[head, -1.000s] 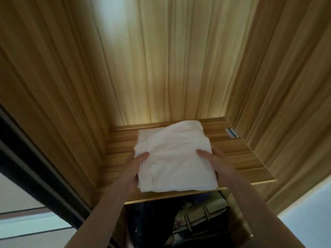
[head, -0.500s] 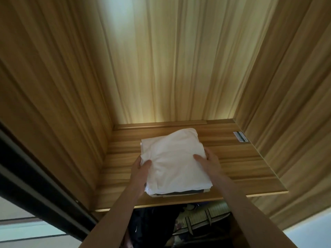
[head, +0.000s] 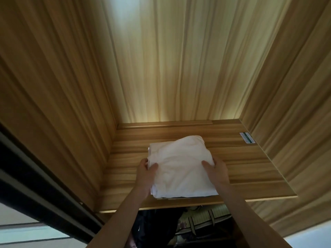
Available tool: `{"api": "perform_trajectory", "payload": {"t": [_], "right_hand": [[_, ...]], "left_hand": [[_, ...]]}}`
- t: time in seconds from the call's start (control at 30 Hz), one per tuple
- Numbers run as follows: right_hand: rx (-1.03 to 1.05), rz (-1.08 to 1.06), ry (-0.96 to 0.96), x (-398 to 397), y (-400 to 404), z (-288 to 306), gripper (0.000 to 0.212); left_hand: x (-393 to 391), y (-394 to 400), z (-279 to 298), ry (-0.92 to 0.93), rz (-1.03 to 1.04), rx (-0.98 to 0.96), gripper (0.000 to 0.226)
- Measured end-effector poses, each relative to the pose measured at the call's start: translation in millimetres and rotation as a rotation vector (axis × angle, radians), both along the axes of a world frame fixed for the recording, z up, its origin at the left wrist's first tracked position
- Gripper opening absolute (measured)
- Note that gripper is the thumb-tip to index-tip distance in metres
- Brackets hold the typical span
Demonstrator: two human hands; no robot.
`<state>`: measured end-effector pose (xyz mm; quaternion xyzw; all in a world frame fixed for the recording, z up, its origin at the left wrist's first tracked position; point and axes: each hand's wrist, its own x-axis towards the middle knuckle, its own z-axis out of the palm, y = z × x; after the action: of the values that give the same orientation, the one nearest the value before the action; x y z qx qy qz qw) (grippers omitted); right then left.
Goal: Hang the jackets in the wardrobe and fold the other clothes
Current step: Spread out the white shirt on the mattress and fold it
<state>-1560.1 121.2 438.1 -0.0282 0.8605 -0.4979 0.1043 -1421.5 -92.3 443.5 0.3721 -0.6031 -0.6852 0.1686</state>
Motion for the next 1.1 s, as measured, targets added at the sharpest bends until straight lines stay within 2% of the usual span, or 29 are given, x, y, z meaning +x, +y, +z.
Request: {"api": "perform_trajectory", "payload": {"t": [0.07,0.13,0.17,0.23,0.3,0.37,0.47,0.57,0.77,0.97,1.1], "right_hand": [[0.02,-0.026,0.011,3.0,0.9,1.5,0.045],[0.074,-0.053,0.025,8.2,-0.3,3.7,0.05],[0.157,-0.059,0.09,10.4,-0.9,4.2,0.053],[0.33,-0.015,0.357,14.5,-2.2,3.2,0.057],[0.395,0.136,0.594,15.0,-7.0,0.8,0.057],[0.482,0.309,0.678,12.1,-13.7,-6.1,0.063],[0.594,0.463,0.647,2.4,-17.0,-27.1,0.073],[0.611,0.514,0.529,-8.2,-14.7,-46.1,0.078],[0.609,0.494,0.502,-11.7,-19.0,-55.7,0.078],[0.635,0.528,0.48,-13.0,-16.5,-49.4,0.082],[0.633,0.496,0.541,-5.6,-15.1,-36.7,0.078]], "left_hand": [[-0.9,0.9,2.5,-0.046,0.054,-0.126,0.039],[-0.9,2.2,4.2,-0.129,0.06,-0.385,0.049],[-0.7,3.4,5.0,-0.157,0.057,-0.54,0.049],[-1.5,7.8,7.8,-0.132,0.018,-0.84,0.044],[-8.6,14.5,9.5,-0.117,-0.107,-1.078,0.04],[-19.3,21.8,5.3,-0.204,-0.281,-1.232,0.049],[-28.8,25.3,-11.6,-0.352,-0.47,-1.313,0.065],[-28.2,21.1,-33.7,-0.42,-0.542,-1.351,0.069],[-27.4,15.0,-50.2,-0.441,-0.552,-1.331,0.069],[-26.0,20.5,-41.1,-0.489,-0.551,-1.31,0.069],[-12.5,25.9,-25.3,-0.541,-0.488,-1.359,0.071]]}}
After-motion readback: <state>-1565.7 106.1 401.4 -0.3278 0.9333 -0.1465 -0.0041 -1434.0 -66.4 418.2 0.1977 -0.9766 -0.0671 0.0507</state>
